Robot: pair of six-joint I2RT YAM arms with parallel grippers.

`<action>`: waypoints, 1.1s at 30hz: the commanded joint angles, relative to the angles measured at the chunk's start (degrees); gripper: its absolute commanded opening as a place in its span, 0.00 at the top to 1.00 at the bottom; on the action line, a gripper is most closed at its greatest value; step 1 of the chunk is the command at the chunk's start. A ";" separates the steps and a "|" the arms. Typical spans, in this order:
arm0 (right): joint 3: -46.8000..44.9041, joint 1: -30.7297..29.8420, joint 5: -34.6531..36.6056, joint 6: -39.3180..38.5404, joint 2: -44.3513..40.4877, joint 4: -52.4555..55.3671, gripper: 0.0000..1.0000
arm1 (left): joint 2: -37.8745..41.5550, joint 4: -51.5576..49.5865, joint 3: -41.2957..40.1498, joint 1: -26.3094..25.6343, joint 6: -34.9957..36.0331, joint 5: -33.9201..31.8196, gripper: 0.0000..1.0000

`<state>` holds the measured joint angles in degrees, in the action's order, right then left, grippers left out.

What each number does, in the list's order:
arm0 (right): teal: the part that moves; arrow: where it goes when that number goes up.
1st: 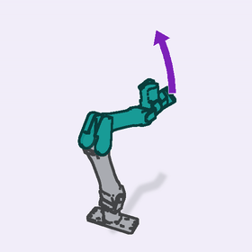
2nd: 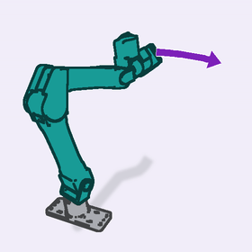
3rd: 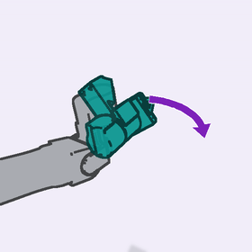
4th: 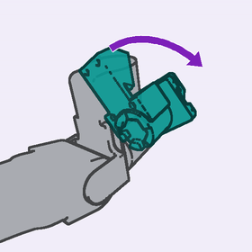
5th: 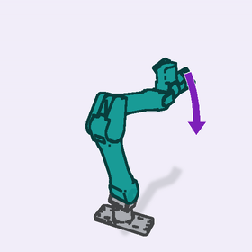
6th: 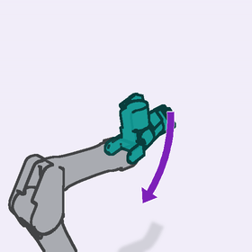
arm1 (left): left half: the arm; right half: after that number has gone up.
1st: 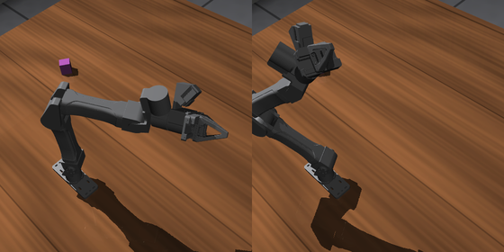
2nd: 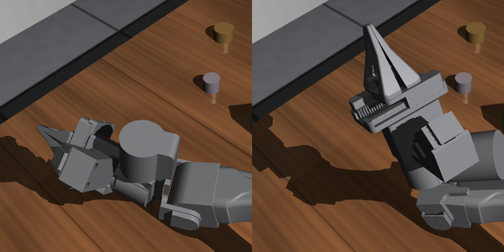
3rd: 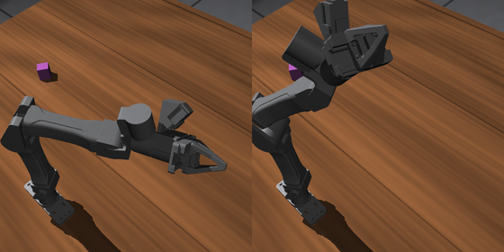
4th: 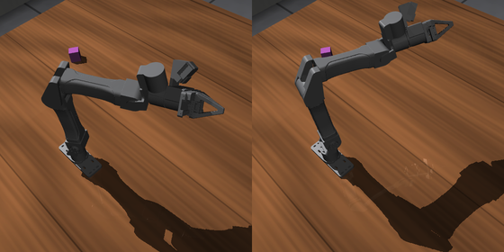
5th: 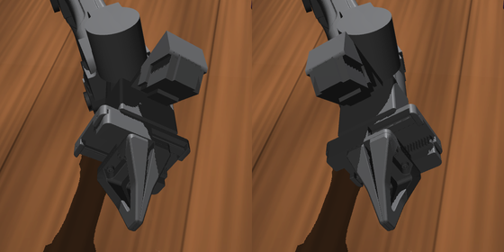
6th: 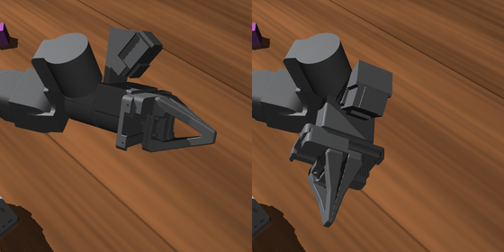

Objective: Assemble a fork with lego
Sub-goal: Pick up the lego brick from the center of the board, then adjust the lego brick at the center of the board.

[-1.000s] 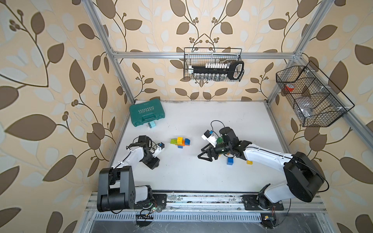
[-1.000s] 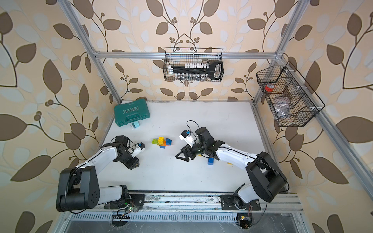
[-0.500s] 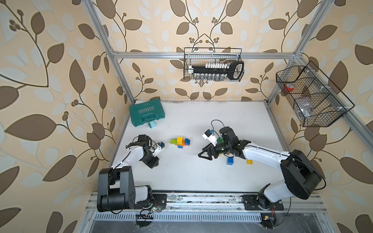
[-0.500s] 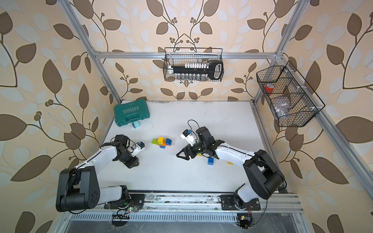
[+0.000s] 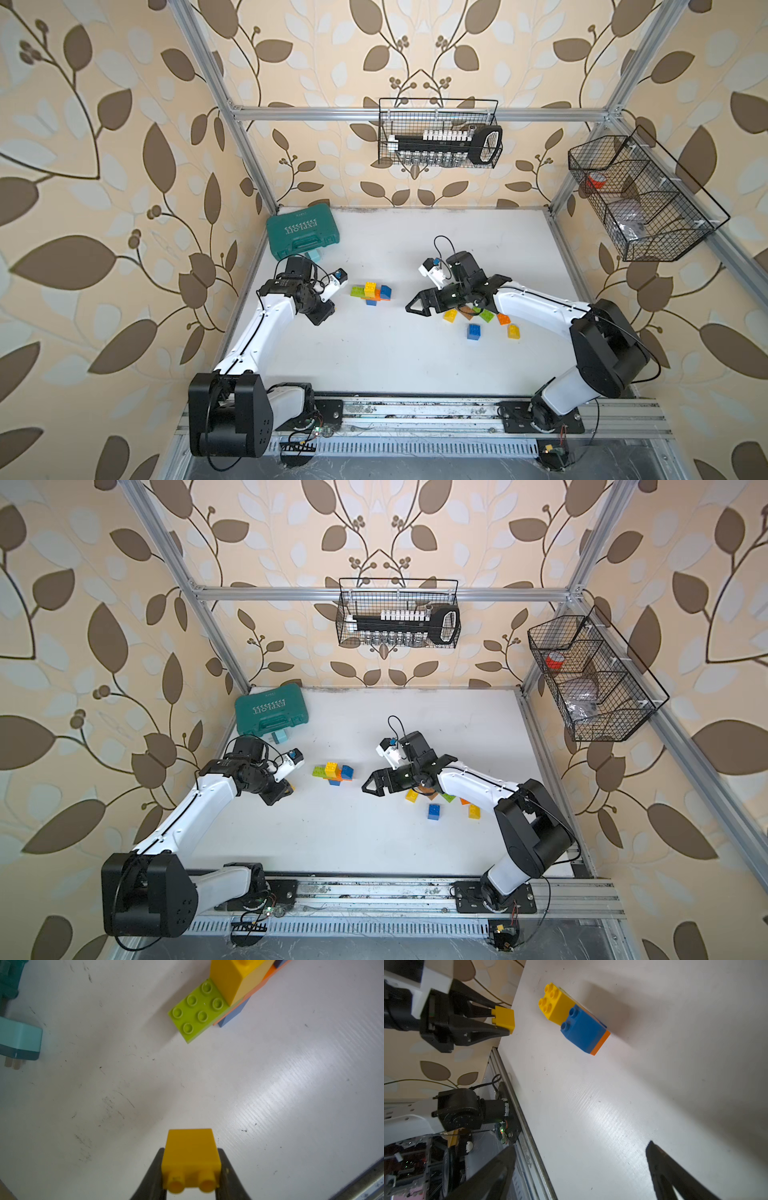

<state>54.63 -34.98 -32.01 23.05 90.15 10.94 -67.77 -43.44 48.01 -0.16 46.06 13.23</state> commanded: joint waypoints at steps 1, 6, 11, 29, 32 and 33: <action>-2.72 -1.28 2.29 6.40 -4.50 -2.11 0.01 | 1.91 0.16 1.50 -1.54 -0.45 0.21 1.00; -4.12 1.19 -18.56 19.07 -0.87 -17.57 0.01 | 2.81 1.92 2.18 -2.61 -0.88 1.70 1.00; -4.46 -3.16 -20.84 22.50 0.66 -25.06 0.01 | 2.91 1.45 3.97 -3.31 -1.03 4.04 1.00; 2.46 -6.72 -10.45 25.20 15.57 -25.68 0.55 | -8.17 1.63 13.22 -4.43 -5.60 11.68 1.00; 3.81 -6.38 -9.30 25.20 17.61 -25.55 0.71 | -9.94 1.93 13.82 -4.43 -6.14 11.90 1.00; 4.33 -6.28 -9.31 25.24 18.33 -25.45 0.75 | -10.24 1.80 13.89 -4.41 -6.13 11.90 1.00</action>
<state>56.45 -41.56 -43.03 48.36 106.37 -13.23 -77.25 -41.76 59.83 -3.86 41.10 22.59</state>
